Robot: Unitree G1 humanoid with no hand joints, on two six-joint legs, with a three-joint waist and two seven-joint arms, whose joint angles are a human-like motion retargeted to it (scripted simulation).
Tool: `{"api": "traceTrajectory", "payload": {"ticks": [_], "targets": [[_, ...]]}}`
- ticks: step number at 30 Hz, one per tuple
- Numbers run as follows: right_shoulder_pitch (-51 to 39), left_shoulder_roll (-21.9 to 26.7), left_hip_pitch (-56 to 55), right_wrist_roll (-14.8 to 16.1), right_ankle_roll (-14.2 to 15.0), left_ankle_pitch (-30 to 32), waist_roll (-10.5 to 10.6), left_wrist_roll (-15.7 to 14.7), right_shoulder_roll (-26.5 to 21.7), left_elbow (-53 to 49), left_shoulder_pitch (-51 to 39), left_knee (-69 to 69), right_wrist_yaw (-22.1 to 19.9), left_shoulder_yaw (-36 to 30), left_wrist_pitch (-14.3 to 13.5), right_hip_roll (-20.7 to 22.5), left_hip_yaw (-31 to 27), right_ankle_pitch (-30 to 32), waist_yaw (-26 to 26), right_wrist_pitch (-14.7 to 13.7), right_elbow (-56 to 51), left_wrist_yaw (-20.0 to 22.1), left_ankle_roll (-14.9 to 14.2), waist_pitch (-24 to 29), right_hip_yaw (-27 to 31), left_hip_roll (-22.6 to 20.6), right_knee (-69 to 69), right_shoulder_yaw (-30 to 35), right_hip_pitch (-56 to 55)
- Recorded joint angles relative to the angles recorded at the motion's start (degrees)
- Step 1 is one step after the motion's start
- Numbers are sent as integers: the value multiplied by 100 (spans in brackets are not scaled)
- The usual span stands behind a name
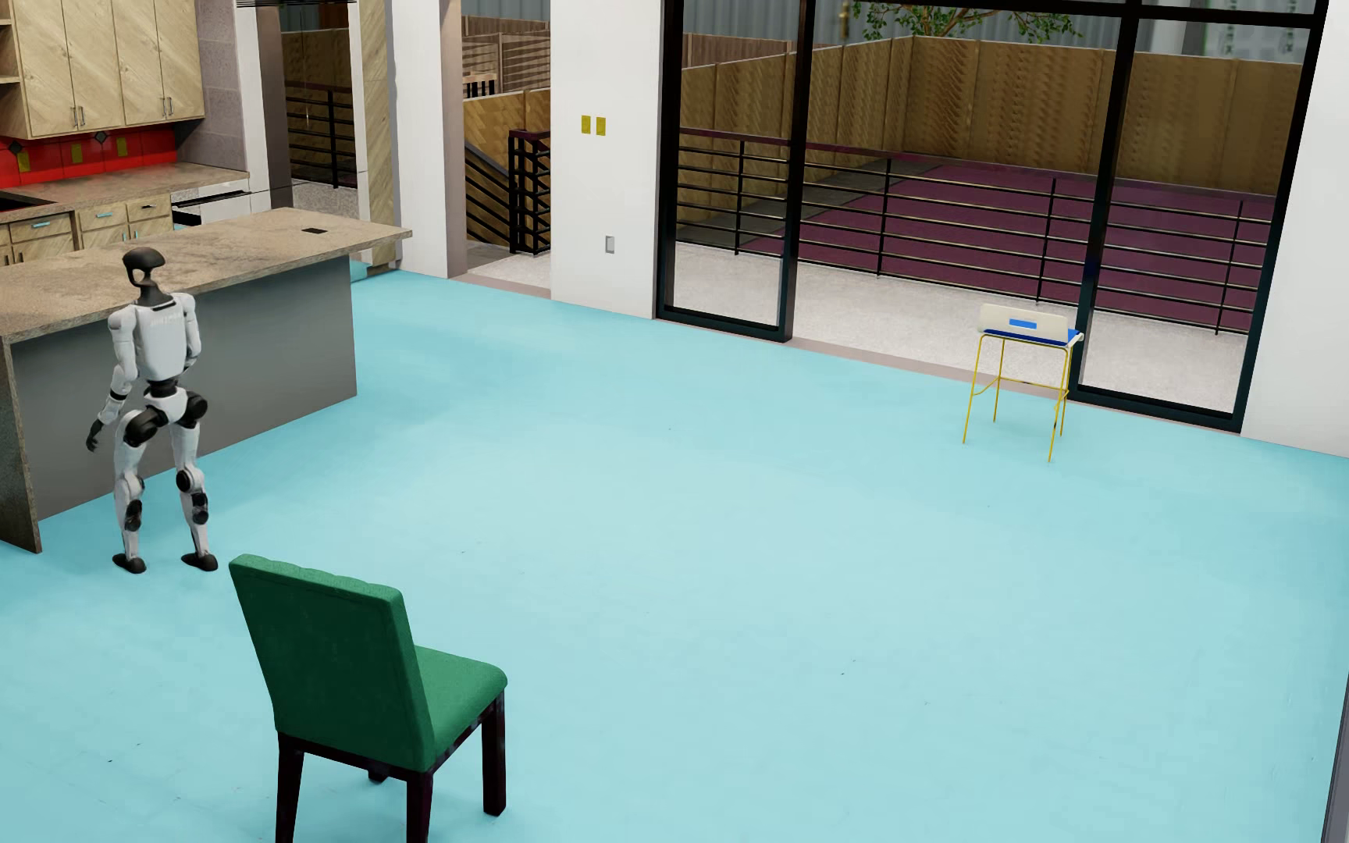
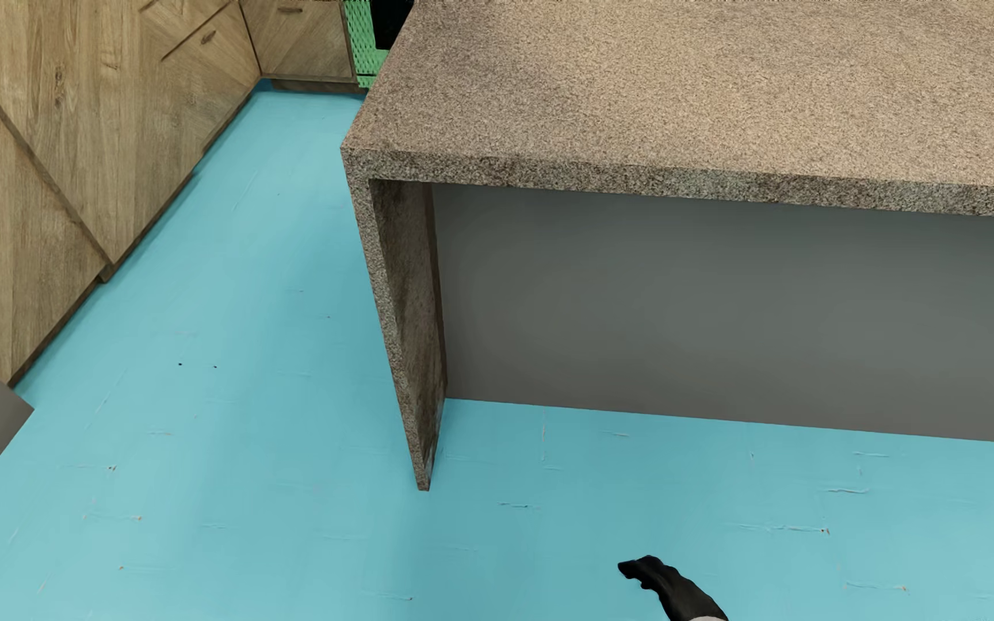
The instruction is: Go to the counter
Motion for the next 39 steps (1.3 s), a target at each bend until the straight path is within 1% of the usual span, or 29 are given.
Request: {"api": "traceTrajectory", "payload": {"ticks": [1, 2, 3, 4, 6, 7, 8, 9, 10, 13, 14, 16, 20, 23, 25, 28, 29, 32, 36, 39], "targets": [[-30, -30, 73, 18, 27, 61, -12, 44, 1, 41, 44, 57, 4, -1, 6, 32, -143, -33, 28, 33, 10, -6, 76, 14, 136, -37, 40, 66, 107], [-59, -68, 159, 33, 96, -149, -23, 94, 21, 97, 78, 171, -21, -7, 22, 53, -41, -35, 40, 98, 52, -28, 147, 23, 276, 27, 86, 98, 207], [-86, -131, 311, 49, 189, -213, -44, 138, 47, 167, 100, 134, -63, -8, 49, 51, 138, 40, 45, 187, 125, -75, 211, 14, 430, 109, 94, 95, 318], [-99, -203, 488, 73, 296, -215, -74, 169, 80, 248, 106, -26, -102, -7, 79, 16, 342, 161, 41, 288, 219, -168, 303, -11, 567, 184, 78, 63, 397], [-33, -273, 781, 114, 559, -172, -143, 276, 130, 398, -7, -355, -108, -125, 72, -81, 652, 420, 11, 414, 354, -544, 413, -72, 841, 239, 132, -6, 449], [45, -251, 892, 125, 696, -178, -173, 386, 122, 422, -128, -462, -76, -260, 15, -132, 758, 517, 1, 393, 368, -750, 451, -91, 960, 228, 191, 6, 452], [153, -229, 984, 121, 806, -213, -199, 526, 78, 416, -272, -523, -35, -359, -61, -181, 840, 590, 2, 324, 364, -859, 487, -100, 1058, 206, 248, 60, 461], [232, -208, 1057, 93, 898, -266, -225, 595, 30, 329, -396, -544, 20, -405, -98, -231, 905, 630, 10, 279, 400, -863, 520, -105, 1119, 177, 288, 145, 486], [313, -199, 1116, 49, 974, -320, -252, 574, -3, 251, -500, -547, 83, -340, -140, -280, 956, 660, 20, 312, 448, -771, 548, -112, 1159, 145, 308, 263, 521], [440, -360, 1272, -62, 1144, -459, -329, 229, -101, -54, -742, -560, 318, 43, -140, -407, 1054, 762, 52, 550, 767, -442, 612, -152, 1284, 35, 280, 442, 655], [446, -404, 1321, -85, 1182, -506, -349, 149, -119, -140, -810, -573, 366, 104, -145, -441, 1080, 802, 64, 610, 862, -367, 626, -169, 1326, 5, 280, 462, 687], [428, -439, 1386, -108, 1188, -606, -383, 116, -148, -250, -926, -580, 390, 60, -171, -492, 1119, 868, 78, 640, 941, -302, 646, -196, 1392, -45, 348, 476, 695], [398, -402, 1487, 29, 1188, -756, -444, 239, -132, -94, -1081, -615, 180, -373, -241, -590, 1127, 935, 61, 526, 666, -429, 678, -229, 1443, -165, 596, 356, 638], [338, -432, 1514, 122, 1189, -851, -483, 357, -95, 318, -1110, -589, 76, -554, -113, -665, 1113, 971, 58, 445, 400, -457, 720, -247, 1424, -262, 784, 361, 579], [273, -490, 1519, 155, 1189, -899, -507, 365, -95, 585, -1053, -580, 82, -519, -13, -713, 1101, 1000, 60, 415, 249, -422, 748, -257, 1404, -324, 951, 410, 501], [216, -493, 1490, 214, 1222, -969, -550, 442, -160, 837, -883, -525, 82, -525, -7, -793, 1079, 1047, 75, 372, 125, -443, 790, -275, 1373, -427, 1277, 419, 334], [192, -509, 1477, 221, 1242, -997, -566, 470, -180, 858, -840, -492, 85, -539, 36, -821, 1070, 1068, 82, 363, 139, -481, 804, -278, 1364, -465, 1389, 407, 280], [178, -474, 1464, 193, 1309, -1064, -612, 486, -251, 871, -675, -420, 128, -473, 90, -889, 1035, 1161, 108, 371, 233, -491, 838, -283, 1350, -567, 1685, 420, 149], [198, -423, 1440, 143, 1447, -1122, -669, 481, -323, 849, -564, -360, 179, -347, 116, -974, 1010, 1244, 129, 449, 436, -482, 853, -289, 1321, -670, 2075, 375, -48], [185, -421, 1406, 86, 1482, -1159, -718, 457, -364, 806, -569, -326, 234, -224, 131, -1056, 1065, 1283, 134, 466, 523, -450, 835, -285, 1276, -711, 2415, 349, -257]]}}
